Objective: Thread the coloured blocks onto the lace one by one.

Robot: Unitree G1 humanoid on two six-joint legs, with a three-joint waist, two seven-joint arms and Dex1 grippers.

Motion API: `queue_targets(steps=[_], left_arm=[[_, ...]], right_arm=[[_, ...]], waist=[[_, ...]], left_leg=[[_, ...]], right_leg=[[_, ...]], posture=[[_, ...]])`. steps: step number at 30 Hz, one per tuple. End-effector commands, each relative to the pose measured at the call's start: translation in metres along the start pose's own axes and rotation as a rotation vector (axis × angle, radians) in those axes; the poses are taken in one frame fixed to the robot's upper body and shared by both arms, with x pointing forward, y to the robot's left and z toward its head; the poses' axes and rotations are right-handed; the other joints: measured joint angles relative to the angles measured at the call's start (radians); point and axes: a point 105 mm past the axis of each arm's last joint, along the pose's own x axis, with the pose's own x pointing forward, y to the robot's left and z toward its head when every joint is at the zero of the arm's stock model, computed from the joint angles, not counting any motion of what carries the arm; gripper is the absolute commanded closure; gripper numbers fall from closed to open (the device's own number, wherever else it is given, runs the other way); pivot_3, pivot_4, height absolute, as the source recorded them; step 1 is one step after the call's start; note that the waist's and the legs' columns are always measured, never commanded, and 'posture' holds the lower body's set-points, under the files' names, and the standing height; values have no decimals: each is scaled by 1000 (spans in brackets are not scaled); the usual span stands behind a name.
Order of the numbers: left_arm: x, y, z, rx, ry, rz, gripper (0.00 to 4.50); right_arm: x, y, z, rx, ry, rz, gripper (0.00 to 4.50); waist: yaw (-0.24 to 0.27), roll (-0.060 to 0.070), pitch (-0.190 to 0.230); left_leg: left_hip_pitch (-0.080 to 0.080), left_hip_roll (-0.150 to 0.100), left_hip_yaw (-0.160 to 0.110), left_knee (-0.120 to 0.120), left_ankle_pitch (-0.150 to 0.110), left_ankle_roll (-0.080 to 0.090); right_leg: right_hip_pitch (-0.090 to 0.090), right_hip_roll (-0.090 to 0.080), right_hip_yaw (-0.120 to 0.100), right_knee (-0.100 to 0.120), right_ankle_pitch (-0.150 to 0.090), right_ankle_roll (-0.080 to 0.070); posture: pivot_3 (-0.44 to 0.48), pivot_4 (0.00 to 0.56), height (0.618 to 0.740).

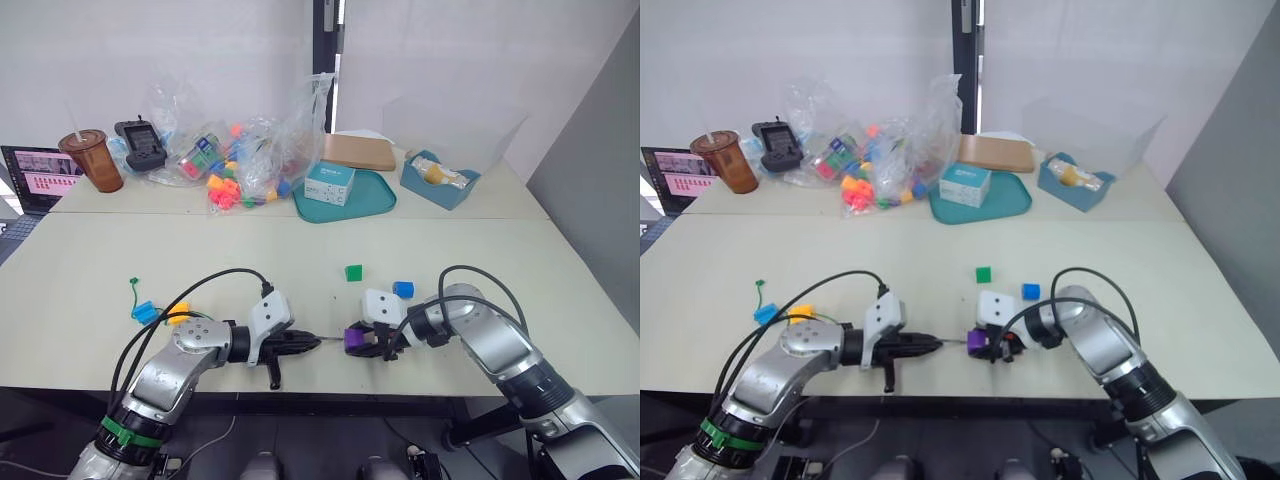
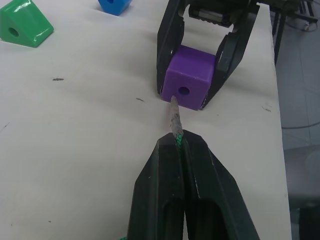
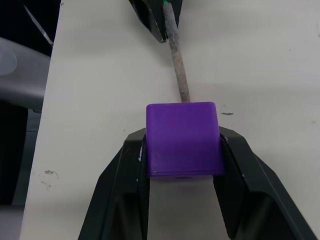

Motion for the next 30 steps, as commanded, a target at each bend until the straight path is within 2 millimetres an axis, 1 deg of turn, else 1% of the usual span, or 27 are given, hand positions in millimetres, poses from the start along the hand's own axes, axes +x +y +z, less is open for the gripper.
queue_targets(steps=[1, 7, 11, 16, 21, 30], left_arm=[[-1, -2, 7, 18, -36, -2, 4500], [7, -11, 7, 7, -47, -39, 4500], [12, -15, 11, 1, -67, -55, 4500], [9, -12, 12, -9, -80, -32, 4500], [5, -14, 6, -26, -70, -27, 4500], [24, -15, 9, -24, -79, -65, 4500]], right_arm=[[5, 9, -10, 27, 37, 43, 3299], [4, 8, -11, 30, 42, 40, 3299], [3, 8, -11, 33, 46, 39, 3299], [2, 8, -14, 36, 57, 38, 3299], [2, 8, -13, 41, 53, 34, 3299], [3, 10, -10, 42, 43, 45, 3299]], waist=[[0, 0, 0], [0, 0, 0], [1, 0, 0], [3, 0, 0], [3, 0, 0], [4, 0, 0]], left_leg=[[0, 0, 0, 0, 0, 0], [0, 0, 0, 0, 0, 0], [0, 0, 0, 0, 0, 0], [0, 0, 0, 1, 0, 0], [0, 0, 0, 1, 0, 0], [0, 0, 0, 2, 0, 0]], right_leg=[[0, 0, 0, 0, 0, 0], [0, 0, 0, 0, 0, 0], [1, 0, 0, 0, 0, 0], [1, 0, 0, 0, 0, 0], [1, 0, 0, 0, 0, 0], [2, 0, 0, 0, 0, 0]], posture=[[0, 150, 740], [0, 150, 740], [0, 150, 740], [0, 150, 740], [0, 150, 740], [0, 150, 740]])
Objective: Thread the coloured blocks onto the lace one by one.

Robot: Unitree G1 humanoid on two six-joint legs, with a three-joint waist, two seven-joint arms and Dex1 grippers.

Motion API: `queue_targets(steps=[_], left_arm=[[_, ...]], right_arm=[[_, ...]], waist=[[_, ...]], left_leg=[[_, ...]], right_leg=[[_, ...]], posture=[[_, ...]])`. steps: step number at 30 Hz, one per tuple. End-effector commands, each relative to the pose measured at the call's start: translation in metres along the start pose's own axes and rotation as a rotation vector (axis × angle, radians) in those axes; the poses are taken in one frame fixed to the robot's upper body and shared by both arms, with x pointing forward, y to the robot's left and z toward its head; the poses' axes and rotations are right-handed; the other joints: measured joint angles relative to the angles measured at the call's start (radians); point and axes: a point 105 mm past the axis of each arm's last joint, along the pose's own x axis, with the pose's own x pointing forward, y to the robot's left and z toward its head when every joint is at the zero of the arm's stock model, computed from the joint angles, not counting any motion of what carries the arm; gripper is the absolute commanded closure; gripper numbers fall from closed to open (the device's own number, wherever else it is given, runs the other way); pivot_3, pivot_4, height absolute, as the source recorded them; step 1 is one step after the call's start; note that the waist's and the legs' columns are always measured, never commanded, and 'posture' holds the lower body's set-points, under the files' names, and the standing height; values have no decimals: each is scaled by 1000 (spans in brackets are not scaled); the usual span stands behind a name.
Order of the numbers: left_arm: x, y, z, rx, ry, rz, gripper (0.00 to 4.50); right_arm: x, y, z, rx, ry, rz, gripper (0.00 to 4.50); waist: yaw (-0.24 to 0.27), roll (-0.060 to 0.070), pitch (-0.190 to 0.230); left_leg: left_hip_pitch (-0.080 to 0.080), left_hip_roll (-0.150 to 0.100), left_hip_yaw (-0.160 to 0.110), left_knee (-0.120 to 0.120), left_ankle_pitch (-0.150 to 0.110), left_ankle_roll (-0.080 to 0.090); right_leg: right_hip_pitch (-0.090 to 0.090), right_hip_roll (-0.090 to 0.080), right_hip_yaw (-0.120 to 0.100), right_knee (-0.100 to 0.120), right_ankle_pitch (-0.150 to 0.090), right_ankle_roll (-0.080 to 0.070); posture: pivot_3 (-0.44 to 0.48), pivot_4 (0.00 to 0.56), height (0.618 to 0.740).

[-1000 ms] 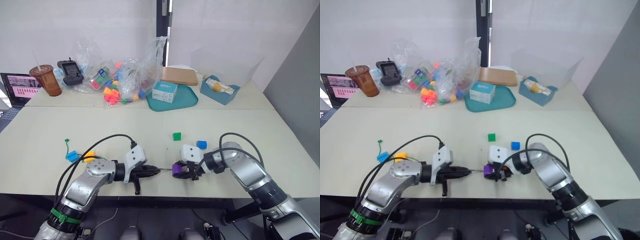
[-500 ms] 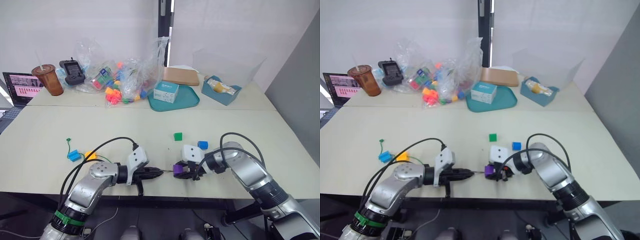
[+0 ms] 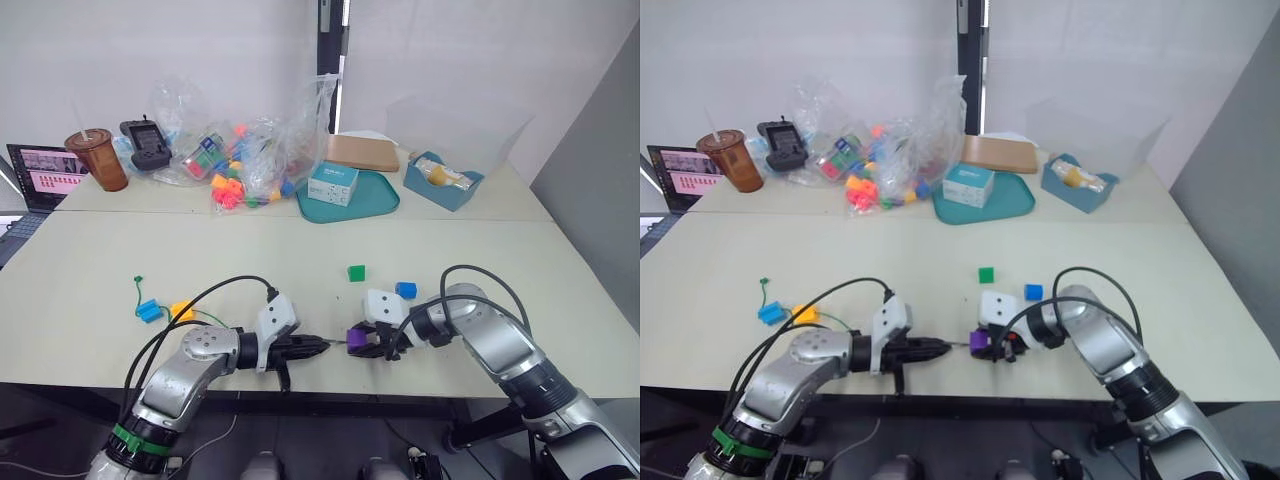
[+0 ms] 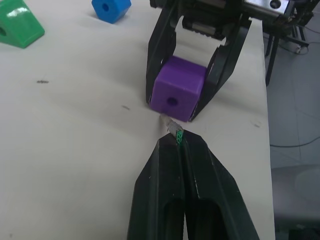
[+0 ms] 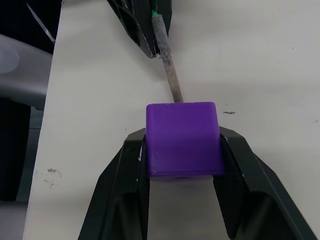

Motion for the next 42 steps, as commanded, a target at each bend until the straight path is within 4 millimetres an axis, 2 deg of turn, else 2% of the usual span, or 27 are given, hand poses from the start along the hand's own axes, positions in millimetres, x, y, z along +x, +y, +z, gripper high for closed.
queue_targets(steps=[1, 8, 17, 23, 28, 32, 40, 42], left_arm=[[13, -4, 5, 21, -13, -48, 4500], [14, 4, -9, 46, 71, -67, 4500], [11, 19, -12, 76, 146, -30, 4500], [-10, 21, -9, 76, 172, -41, 4500], [-38, 28, -8, 122, 246, -36, 4500], [-49, 32, -23, 191, 321, -23, 4500], [-53, 47, -22, 191, 301, 62, 2009], [-53, 44, -24, 171, 292, 51, 2009]], right_arm=[[6, 11, -7, 28, 27, 46, 3299], [7, 9, -2, 31, 11, 38, 3299], [7, 8, -2, 36, 11, 31, 3299], [9, 9, -4, 40, 12, 22, 3299], [10, 8, -5, 38, 15, 13, 3299], [11, 7, -4, 37, 12, 8, 3299], [15, 8, 0, 37, -2, 5, 3299], [15, 8, 0, 39, -5, 3, 3299]], waist=[[1, 0, 0], [0, 0, 0], [-2, 0, 0], [-7, 0, 0], [-9, 0, 0], [-8, 0, 0], [-9, 0, 0], [-10, 0, 0]], left_leg=[[0, 0, 0, 0, 0, 0], [1, 0, 0, 1, 0, 0], [1, 0, 0, 1, 0, 0], [2, 0, -1, 0, 0, 0], [2, 0, -1, 0, 0, 0], [2, 0, 0, -1, 0, 0], [3, 0, 0, -1, 0, 0], [3, 0, 0, -1, 0, 0]], right_leg=[[0, 0, 0, 0, 0, 0], [0, 0, 0, 0, 0, 0], [1, 0, 0, 1, 0, 0], [1, 1, 0, 1, 0, 0], [1, 1, 0, 1, 0, 0], [1, 1, 0, 1, 0, 0], [1, 1, 0, 1, 0, 0], [1, 1, 0, 1, 0, 0]], posture=[[0, 150, 740], [0, 150, 740], [0, 150, 740], [0, 150, 740], [0, 150, 740], [0, 150, 740], [0, 150, 740], [0, 150, 740]])
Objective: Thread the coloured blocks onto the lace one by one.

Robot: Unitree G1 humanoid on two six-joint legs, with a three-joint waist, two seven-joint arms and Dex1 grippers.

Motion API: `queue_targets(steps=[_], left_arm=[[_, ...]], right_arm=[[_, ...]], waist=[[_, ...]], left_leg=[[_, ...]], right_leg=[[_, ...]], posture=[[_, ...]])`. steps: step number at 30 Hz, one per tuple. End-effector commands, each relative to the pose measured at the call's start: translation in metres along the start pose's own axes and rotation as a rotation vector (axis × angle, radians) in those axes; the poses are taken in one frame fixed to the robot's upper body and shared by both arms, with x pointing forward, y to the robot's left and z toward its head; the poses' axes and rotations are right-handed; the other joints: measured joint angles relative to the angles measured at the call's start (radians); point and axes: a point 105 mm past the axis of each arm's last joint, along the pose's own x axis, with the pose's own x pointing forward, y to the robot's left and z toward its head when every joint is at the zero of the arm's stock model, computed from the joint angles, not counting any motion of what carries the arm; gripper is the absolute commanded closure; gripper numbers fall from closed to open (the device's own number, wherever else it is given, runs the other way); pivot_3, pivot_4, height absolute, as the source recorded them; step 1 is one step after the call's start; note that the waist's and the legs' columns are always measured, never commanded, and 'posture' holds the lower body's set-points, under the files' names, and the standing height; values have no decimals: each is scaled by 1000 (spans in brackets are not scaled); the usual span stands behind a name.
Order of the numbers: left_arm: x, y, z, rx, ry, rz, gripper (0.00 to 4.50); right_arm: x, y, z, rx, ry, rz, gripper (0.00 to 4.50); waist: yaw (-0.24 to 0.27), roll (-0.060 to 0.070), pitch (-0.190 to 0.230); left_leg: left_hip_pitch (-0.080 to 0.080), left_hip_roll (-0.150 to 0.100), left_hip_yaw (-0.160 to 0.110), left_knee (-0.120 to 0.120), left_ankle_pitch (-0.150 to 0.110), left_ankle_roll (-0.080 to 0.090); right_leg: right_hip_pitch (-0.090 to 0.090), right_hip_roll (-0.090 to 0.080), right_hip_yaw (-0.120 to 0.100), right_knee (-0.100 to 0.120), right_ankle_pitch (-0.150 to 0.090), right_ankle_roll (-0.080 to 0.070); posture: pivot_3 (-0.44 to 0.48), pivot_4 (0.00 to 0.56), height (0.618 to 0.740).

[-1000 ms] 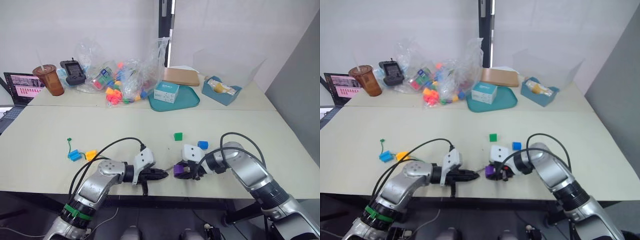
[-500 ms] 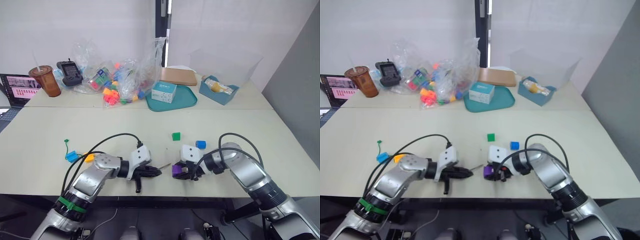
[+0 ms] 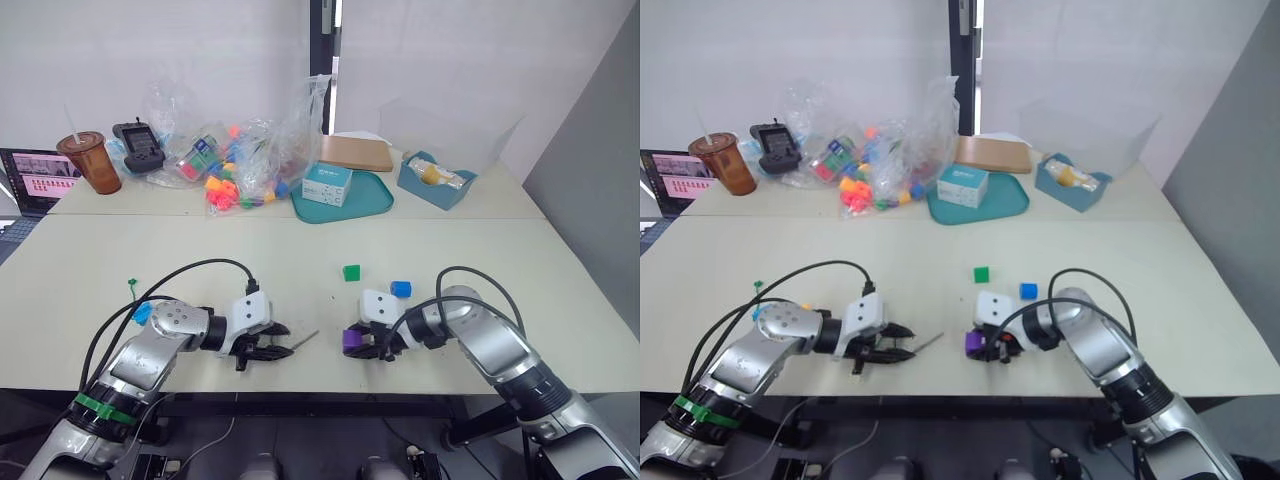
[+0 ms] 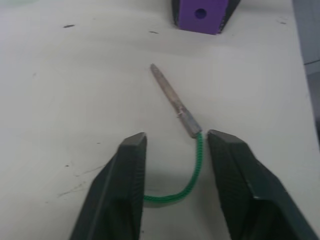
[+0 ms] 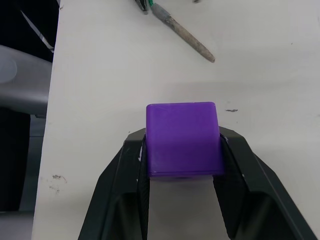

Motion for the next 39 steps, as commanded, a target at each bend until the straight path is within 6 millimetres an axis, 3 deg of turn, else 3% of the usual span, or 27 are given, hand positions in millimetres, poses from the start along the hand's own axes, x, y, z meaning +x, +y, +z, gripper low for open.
queue_targets(steps=[1, 5, 9, 15, 20, 28, 34, 39], left_arm=[[-3, 3, -10, -51, 15, 34, 2009], [3, -5, -4, -84, -59, 50, 2009], [8, -27, -5, -119, -87, 51, 2009], [21, -26, -15, -106, -60, 193, 2009], [25, -24, -22, -100, -33, 220, 2009], [26, -34, -21, -122, -46, 130, 4490], [20, -16, -9, -118, -69, 168, 4490], [14, -16, 10, -109, -95, 93, 4490]], right_arm=[[9, 8, -5, 16, 12, 22, 3299], [9, 7, -5, 19, 13, 12, 3299], [9, 4, -3, 22, 10, 0, 3299], [9, 2, -1, 27, 3, -5, 3299], [8, 3, 0, 26, 3, -8, 3299], [7, 1, 1, 26, 2, -15, 3299], [7, 0, 0, 24, 4, -15, 3299], [7, -1, 1, 23, 4, -15, 3299]], waist=[[-1, 0, 0], [-2, 0, 0], [-2, 0, 0], [5, 0, 0], [9, 0, 0], [6, 0, 0], [7, 0, 0], [6, 0, 0]], left_leg=[[0, 0, 0, 0, 0, 0], [0, 0, 0, 0, 0, 0], [0, 0, 0, 0, 0, 0], [2, 0, 0, -1, 0, 0], [13, 0, 0, -2, 0, 0], [14, 0, 0, -3, -1, 0], [14, 0, 0, -4, -1, 0], [13, 0, 0, -4, -1, 0]], right_leg=[[0, 0, 0, 0, 0, 0], [0, 0, 0, 0, 0, 0], [0, 0, 0, 0, 0, 0], [2, 0, 0, 0, 0, 0], [15, -1, -1, -5, 0, 0], [16, -1, -1, -5, 0, 0], [16, -1, -1, -6, 0, 0], [15, -1, -1, -6, 0, 0]], posture=[[0, 150, 740], [0, 150, 740], [0, 150, 740], [0, 150, 740], [0, 150, 740], [0, 150, 740], [0, 150, 740], [0, 150, 740]])
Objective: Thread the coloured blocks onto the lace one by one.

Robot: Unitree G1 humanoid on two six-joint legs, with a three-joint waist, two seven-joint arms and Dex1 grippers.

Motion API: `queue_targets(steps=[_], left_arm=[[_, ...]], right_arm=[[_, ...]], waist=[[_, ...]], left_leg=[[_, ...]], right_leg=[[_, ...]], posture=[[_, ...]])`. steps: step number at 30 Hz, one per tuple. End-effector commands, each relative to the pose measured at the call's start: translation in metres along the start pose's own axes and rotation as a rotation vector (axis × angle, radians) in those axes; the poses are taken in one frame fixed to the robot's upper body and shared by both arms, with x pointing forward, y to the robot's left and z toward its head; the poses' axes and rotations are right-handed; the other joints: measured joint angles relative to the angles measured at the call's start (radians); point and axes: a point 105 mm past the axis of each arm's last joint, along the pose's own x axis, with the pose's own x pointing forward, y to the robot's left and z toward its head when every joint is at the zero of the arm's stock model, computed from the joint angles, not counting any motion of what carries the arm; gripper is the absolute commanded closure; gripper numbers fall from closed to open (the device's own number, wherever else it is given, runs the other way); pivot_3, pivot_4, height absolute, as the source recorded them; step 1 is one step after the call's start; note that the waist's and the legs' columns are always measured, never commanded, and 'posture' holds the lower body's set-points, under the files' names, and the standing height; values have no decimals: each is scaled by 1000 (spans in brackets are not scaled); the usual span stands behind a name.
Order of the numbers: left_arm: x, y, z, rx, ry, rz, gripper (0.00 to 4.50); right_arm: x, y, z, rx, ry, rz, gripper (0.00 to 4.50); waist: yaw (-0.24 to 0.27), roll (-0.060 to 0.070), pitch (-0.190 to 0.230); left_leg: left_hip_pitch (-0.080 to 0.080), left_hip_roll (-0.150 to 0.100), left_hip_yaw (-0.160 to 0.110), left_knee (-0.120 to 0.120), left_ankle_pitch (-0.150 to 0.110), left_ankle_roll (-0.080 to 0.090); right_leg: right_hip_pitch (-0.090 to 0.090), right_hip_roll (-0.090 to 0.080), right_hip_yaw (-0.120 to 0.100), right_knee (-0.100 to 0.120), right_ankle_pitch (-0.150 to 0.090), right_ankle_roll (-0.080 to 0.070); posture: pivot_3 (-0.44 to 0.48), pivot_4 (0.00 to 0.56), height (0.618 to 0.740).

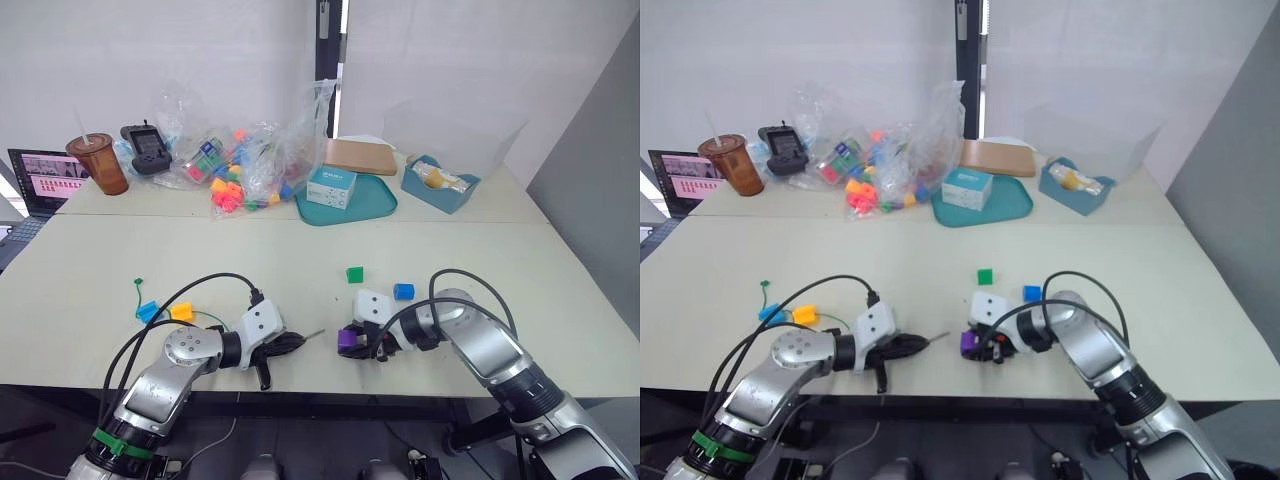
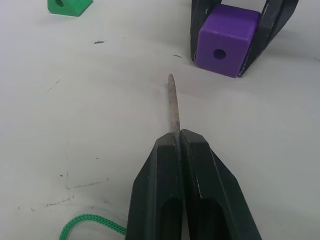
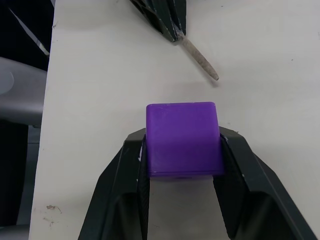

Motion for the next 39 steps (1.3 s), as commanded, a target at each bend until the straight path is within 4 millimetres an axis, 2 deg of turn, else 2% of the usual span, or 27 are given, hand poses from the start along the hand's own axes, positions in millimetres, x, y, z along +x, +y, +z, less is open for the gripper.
queue_targets(steps=[1, 5, 9, 20, 31, 39], left_arm=[[-9, -3, 12, -8, 25, -92, 4490], [-16, -9, 23, 2, 45, -175, 4490], [-16, -8, 25, 41, 61, -188, 4490], [-6, -18, 31, 45, 30, -214, 4490], [1, -18, 32, 55, 30, -210, 4490], [14, -24, 47, 78, -18, -243, 4490]], right_arm=[[1, 0, -1, -10, 9, 4, 3299], [3, 2, -2, -44, 22, 9, 3299], [6, 9, -7, -85, 42, 55, 3299], [8, 11, -7, -103, 54, 80, 3299], [8, 13, -6, -99, 55, 92, 3299], [8, 14, -6, -89, 57, 97, 3299]], waist=[[0, 0, 0], [-3, 0, 0], [-2, 0, 0], [-1, 0, 0], [-1, 0, 0], [-1, 0, 0]], left_leg=[[0, 0, 0, 0, 0, 0], [-1, 0, 0, 0, 0, 0], [-2, 0, 0, -1, 0, 0], [-2, 0, 0, -1, 0, 0], [-2, 0, 0, -1, 0, 0], [-2, 0, 0, -1, 0, 0]], right_leg=[[0, 0, 0, 0, 0, 0], [-1, 0, 0, 0, 0, 0], [-1, 0, 0, -2, 0, 0], [-1, 0, 0, -3, 0, 0], [-1, 0, 0, -3, 0, 0], [-1, 0, 0, -3, 0, 0]], posture=[[0, 150, 740], [0, 150, 740], [0, 150, 740], [0, 150, 740], [0, 150, 740], [0, 150, 740]])
